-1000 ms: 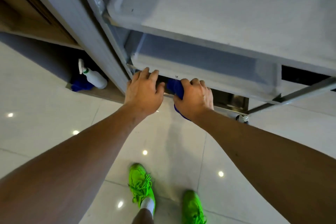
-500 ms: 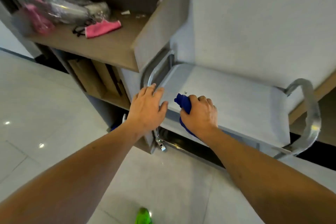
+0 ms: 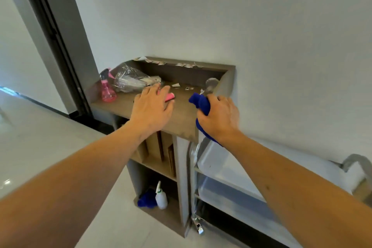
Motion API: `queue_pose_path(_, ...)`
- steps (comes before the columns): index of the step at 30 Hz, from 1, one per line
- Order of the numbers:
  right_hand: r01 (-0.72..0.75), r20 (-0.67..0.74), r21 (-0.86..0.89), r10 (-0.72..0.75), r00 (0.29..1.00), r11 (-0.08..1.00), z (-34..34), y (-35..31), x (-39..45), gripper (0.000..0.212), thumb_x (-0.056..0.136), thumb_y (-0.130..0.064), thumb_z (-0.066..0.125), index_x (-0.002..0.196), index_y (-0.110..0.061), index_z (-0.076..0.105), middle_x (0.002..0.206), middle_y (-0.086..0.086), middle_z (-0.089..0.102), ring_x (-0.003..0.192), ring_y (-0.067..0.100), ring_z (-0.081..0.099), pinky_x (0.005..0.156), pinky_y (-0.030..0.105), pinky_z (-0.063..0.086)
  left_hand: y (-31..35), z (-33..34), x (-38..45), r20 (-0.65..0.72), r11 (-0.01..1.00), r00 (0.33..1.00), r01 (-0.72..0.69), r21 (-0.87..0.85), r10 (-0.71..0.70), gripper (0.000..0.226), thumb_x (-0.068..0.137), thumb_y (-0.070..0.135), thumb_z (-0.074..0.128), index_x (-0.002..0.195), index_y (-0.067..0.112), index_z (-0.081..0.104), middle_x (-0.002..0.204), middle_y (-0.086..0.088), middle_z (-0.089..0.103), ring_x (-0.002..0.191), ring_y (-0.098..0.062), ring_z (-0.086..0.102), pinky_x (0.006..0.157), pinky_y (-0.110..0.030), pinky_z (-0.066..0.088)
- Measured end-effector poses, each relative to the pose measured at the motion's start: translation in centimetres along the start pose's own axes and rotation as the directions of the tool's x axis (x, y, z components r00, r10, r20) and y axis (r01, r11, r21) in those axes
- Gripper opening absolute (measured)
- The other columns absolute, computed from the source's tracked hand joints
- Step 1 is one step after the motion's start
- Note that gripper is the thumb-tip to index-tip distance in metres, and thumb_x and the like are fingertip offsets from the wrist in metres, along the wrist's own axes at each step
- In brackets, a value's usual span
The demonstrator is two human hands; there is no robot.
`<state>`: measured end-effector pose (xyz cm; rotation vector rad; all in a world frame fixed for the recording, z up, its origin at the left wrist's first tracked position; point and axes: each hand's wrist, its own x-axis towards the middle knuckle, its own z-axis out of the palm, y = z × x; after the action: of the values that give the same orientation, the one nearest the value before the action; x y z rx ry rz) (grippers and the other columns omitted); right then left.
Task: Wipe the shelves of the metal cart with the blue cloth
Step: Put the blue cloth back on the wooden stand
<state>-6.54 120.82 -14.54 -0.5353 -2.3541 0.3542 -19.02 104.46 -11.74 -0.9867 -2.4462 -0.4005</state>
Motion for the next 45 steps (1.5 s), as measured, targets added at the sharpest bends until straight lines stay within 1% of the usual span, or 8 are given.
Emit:
queue_pose_path(9, -0.055, -0.001, -0.151, 0.055, 0.998, 0.987, 8.1, -7.0, 6.9, 0.031, 0.089, -0.042, 0.061, 0.112, -0.021, 0.058, 0.102, 0.006, 0.061, 0.096, 0.026, 0.056, 0.083, 0.044, 0.050, -8.0, 1.7, 6.2, 0.007, 0.988, 0.995, -0.102, -0.117, 0.104, 0.054, 0.098, 0.046, 0.041, 0.146, 0.023, 0.039, 0.154, -0.010, 0.038, 0.141, -0.030, 0.032, 0.113, -0.052, 0.031)
queue_pose_path(16, -0.105, 0.066, -0.268, 0.127, 0.990, 0.958, 15.6, -7.3, 8.3, 0.030, 0.089, -0.042, 0.065, 0.110, -0.023, 0.055, 0.103, 0.004, 0.062, 0.095, 0.023, 0.053, 0.084, 0.041, 0.048, -12.7, 7.2, 9.0, 0.098, 0.968, 0.982, -0.140, -0.209, 0.163, 0.049, 0.099, 0.047, 0.038, 0.144, 0.027, 0.040, 0.153, -0.008, 0.038, 0.141, -0.029, 0.031, 0.111, -0.053, 0.032)
queue_pose_path(23, -0.094, 0.120, -0.452, 0.165, 0.979, 0.887, 20.1, -5.7, 9.4, 0.030, 0.088, -0.030, 0.066, 0.115, -0.022, 0.058, 0.112, 0.009, 0.059, 0.105, 0.031, 0.051, 0.089, 0.050, 0.041, -14.6, 12.9, 10.3, 0.129, 0.943, 0.968, -0.173, -0.286, 0.216, 0.047, 0.096, 0.042, 0.047, 0.139, 0.024, 0.041, 0.140, -0.007, 0.050, 0.130, -0.028, 0.043, 0.105, -0.049, 0.039)
queue_pose_path(26, -0.127, 0.203, -0.458, 0.243, 0.948, 0.880, 22.2, -4.7, 8.8, 0.036, 0.092, -0.042, 0.060, 0.123, -0.024, 0.056, 0.120, 0.011, 0.058, 0.113, 0.034, 0.048, 0.094, 0.053, 0.038, -15.0, 15.2, 10.2, 0.215, 0.954, 0.957, -0.137, -0.266, 0.197, 0.052, 0.097, 0.045, 0.043, 0.144, 0.022, 0.040, 0.144, -0.008, 0.047, 0.132, -0.028, 0.041, 0.106, -0.052, 0.039)
queue_pose_path(30, -0.266, 0.357, -0.382, 0.407, 0.841, 0.885, 24.8, -2.6, 6.9, 0.063, 0.095, -0.067, 0.036, 0.146, -0.030, 0.039, 0.150, 0.010, 0.041, 0.138, 0.037, 0.030, 0.111, 0.059, 0.022, -14.7, 17.4, 9.6, 0.237, 0.945, 0.956, -0.096, -0.313, 0.175, 0.052, 0.097, 0.043, 0.045, 0.143, 0.019, 0.044, 0.145, -0.008, 0.047, 0.133, -0.028, 0.040, 0.104, -0.050, 0.040)
queue_pose_path(39, -0.264, 0.479, -0.339, 0.407, 0.778, 0.903, 22.5, -2.4, 8.3, 0.072, 0.095, -0.069, 0.034, 0.154, -0.029, 0.027, 0.158, 0.014, 0.030, 0.144, 0.039, 0.022, 0.119, 0.059, 0.014, -11.1, 16.8, 11.0, 0.207, 0.930, 0.959, -0.113, -0.351, 0.194, 0.053, 0.096, 0.045, 0.046, 0.143, 0.019, 0.044, 0.148, -0.009, 0.046, 0.136, -0.027, 0.038, 0.109, -0.049, 0.036)
queue_pose_path(42, -0.298, 0.443, -0.297, 0.408, 0.799, 0.907, 20.2, -2.6, 8.9, 0.068, 0.095, -0.066, 0.037, 0.151, -0.027, 0.034, 0.155, 0.016, 0.036, 0.144, 0.041, 0.024, 0.116, 0.057, 0.021, -9.1, 15.6, 11.9, 0.193, 0.927, 0.958, -0.135, -0.350, 0.213, 0.054, 0.097, 0.046, 0.044, 0.144, 0.021, 0.042, 0.150, -0.008, 0.043, 0.139, -0.027, 0.036, 0.110, -0.050, 0.036)
queue_pose_path(45, -0.282, 0.375, -0.285, 0.377, 0.847, 0.916, 17.4, -2.7, 10.0, 0.065, 0.096, -0.062, 0.040, 0.152, -0.029, 0.033, 0.159, 0.014, 0.031, 0.150, 0.039, 0.015, 0.118, 0.057, 0.018, -6.9, 13.7, 13.0, 0.162, 0.921, 0.962, -0.149, -0.360, 0.219, 0.055, 0.097, 0.049, 0.042, 0.145, 0.023, 0.042, 0.153, -0.007, 0.040, 0.142, -0.027, 0.032, 0.112, -0.050, 0.033)
